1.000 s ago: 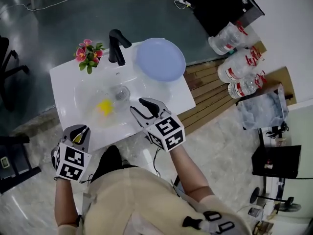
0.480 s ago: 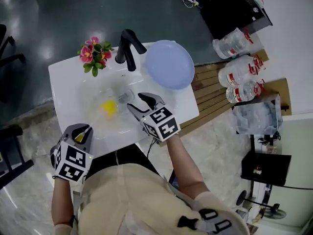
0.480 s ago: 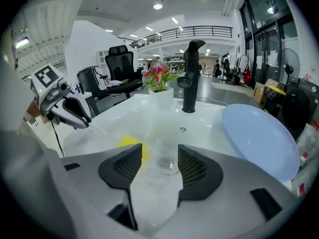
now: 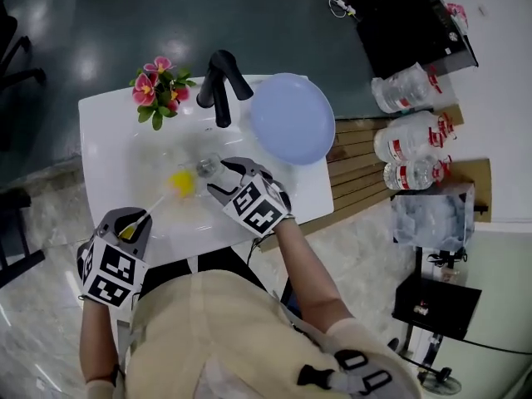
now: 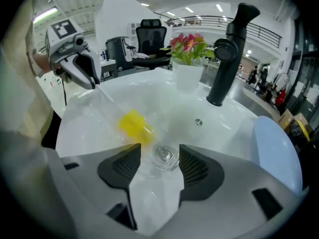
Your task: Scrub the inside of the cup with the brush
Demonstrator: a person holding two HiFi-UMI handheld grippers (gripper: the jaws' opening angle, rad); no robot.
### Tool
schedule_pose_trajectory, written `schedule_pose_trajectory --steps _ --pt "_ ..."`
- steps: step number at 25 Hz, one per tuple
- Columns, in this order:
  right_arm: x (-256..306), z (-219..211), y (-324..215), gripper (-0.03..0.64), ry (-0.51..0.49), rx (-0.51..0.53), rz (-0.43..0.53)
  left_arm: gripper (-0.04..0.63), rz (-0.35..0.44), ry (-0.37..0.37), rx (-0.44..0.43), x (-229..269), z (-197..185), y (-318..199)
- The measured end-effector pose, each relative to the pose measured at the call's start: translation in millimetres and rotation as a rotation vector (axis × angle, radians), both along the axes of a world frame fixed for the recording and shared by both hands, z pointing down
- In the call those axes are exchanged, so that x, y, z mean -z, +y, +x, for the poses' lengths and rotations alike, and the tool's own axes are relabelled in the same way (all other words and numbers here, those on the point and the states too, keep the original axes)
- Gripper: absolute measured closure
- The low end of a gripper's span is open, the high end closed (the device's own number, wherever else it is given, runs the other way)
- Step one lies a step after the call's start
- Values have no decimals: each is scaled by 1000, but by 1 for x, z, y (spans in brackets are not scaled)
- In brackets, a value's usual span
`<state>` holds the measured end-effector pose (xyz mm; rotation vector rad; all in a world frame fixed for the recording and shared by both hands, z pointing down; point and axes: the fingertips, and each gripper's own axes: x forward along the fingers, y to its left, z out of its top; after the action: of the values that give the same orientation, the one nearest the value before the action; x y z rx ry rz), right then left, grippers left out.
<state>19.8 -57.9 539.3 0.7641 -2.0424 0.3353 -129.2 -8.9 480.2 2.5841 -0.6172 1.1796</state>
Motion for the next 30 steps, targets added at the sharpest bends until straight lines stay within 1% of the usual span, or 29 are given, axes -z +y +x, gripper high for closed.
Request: schedule_pose_trajectory --steps 2,4,11,17,25,30 --pt "-6 1 1 380 26 72 -8 552 -3 -10 11 -1 3 0" --pt "-10 1 0 376 27 116 -12 552 -7 -14 23 -1 5 -1" --pt "-19 -2 -5 374 -2 198 -27 551 -13 -30 49 -2 13 -2" --pt "-27 -5 -3 374 25 278 -13 551 -6 -52 40 -4 23 -3" --pt "-30 -7 -7 373 9 308 3 552 -5 -58 39 -9 33 -5" --pt "-30 -5 -8 373 8 328 13 552 5 -90 10 -14 40 -8"
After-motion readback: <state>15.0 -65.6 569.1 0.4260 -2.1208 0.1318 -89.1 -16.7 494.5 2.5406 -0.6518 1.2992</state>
